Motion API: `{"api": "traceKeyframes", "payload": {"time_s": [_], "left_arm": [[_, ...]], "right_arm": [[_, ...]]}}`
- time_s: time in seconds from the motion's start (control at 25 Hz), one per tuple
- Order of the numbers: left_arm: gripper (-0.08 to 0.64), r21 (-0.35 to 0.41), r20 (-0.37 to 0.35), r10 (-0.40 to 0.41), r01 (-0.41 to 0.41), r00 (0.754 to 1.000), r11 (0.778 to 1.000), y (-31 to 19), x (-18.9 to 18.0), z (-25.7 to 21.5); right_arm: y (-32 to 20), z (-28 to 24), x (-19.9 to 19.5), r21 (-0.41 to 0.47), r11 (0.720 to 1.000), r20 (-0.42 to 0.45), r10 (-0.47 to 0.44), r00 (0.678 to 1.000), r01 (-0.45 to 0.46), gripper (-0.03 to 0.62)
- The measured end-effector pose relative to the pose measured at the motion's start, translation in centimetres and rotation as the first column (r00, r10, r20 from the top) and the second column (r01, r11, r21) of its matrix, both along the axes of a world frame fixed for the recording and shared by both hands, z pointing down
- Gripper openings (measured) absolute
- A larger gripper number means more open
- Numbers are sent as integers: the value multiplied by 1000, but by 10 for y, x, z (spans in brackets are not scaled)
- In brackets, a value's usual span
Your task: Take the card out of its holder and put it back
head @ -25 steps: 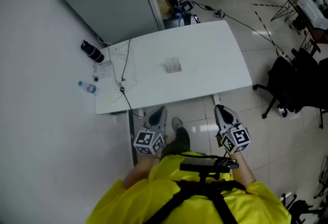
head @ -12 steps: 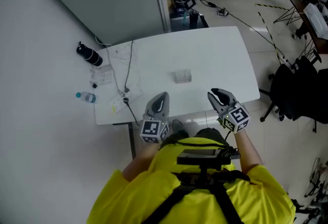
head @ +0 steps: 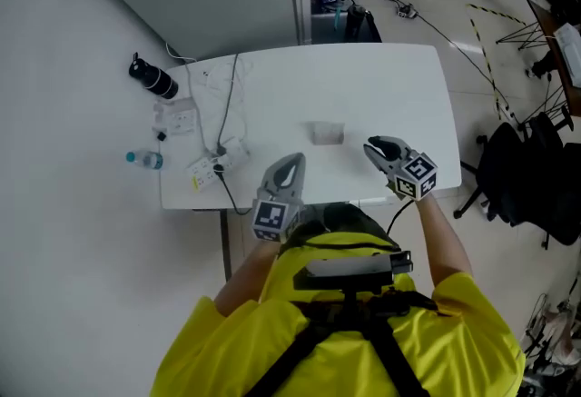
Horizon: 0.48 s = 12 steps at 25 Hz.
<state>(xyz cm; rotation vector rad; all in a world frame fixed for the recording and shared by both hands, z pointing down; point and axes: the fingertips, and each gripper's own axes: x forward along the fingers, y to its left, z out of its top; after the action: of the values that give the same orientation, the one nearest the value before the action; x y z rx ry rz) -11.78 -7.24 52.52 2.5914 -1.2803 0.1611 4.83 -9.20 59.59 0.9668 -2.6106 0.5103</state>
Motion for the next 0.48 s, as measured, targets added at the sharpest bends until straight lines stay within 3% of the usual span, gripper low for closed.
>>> {"api": "traceKeyframes", "payload": {"time_s": [0.12, 0.32, 0.48], "left_arm": [[0, -20, -3, -7, 7, 1000, 1000, 1, 1, 0], [0, -43, 68, -27, 30, 997, 999, -17, -1, 9], [0, -32, 77, -29, 31, 997, 999, -34, 4, 23]], "right_arm": [[-17, 29, -8, -37, 995, -27, -93, 995, 92, 84], [-49, 66, -16, -80, 978, -27, -198, 980, 195, 112], [-59, 95, -25, -89, 941, -68, -333, 940, 327, 112]]}}
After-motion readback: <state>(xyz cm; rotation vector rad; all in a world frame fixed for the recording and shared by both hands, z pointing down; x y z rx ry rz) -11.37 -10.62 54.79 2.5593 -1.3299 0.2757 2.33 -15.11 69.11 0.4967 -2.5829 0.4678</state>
